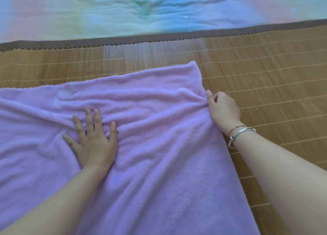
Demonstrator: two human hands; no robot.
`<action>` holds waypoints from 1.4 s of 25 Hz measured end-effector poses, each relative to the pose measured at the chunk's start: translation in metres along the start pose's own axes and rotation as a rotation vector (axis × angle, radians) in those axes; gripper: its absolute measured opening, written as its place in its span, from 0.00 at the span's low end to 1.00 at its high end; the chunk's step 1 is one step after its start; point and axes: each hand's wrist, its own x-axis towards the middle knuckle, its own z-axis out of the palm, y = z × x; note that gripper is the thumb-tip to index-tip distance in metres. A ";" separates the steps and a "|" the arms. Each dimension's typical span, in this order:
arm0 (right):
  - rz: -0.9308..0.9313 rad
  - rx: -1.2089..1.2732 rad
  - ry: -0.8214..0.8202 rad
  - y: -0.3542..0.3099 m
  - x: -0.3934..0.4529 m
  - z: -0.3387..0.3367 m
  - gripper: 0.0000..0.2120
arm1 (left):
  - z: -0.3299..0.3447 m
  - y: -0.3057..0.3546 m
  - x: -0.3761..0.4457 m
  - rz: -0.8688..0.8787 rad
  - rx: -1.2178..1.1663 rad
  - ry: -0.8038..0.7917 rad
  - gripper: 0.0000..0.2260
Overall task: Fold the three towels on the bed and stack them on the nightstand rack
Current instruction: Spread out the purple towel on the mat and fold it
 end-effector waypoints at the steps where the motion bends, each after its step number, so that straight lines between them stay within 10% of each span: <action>1: -0.001 0.019 -0.010 0.002 -0.008 -0.002 0.22 | -0.003 0.003 0.000 0.033 -0.002 -0.009 0.27; 6: -0.139 -0.148 -0.100 0.017 -0.044 -0.013 0.16 | -0.008 0.089 -0.001 0.517 -0.034 -0.131 0.28; 13: -0.066 0.139 -0.113 0.041 -0.038 -0.012 0.18 | 0.003 0.136 0.009 0.426 0.032 -0.189 0.25; 18: -0.041 0.383 -0.293 0.069 -0.040 -0.022 0.15 | 0.003 0.205 0.031 0.863 -0.058 -0.215 0.22; 23: 0.023 0.593 -0.351 0.074 -0.049 -0.027 0.13 | 0.015 0.257 0.043 0.626 0.023 -0.359 0.26; 28: 0.006 0.523 -0.703 0.096 -0.102 -0.044 0.15 | -0.016 0.266 -0.006 0.624 -0.102 -0.025 0.20; 35: -0.031 0.493 -0.830 0.118 -0.187 -0.073 0.14 | -0.028 0.245 -0.111 0.418 0.001 -0.447 0.34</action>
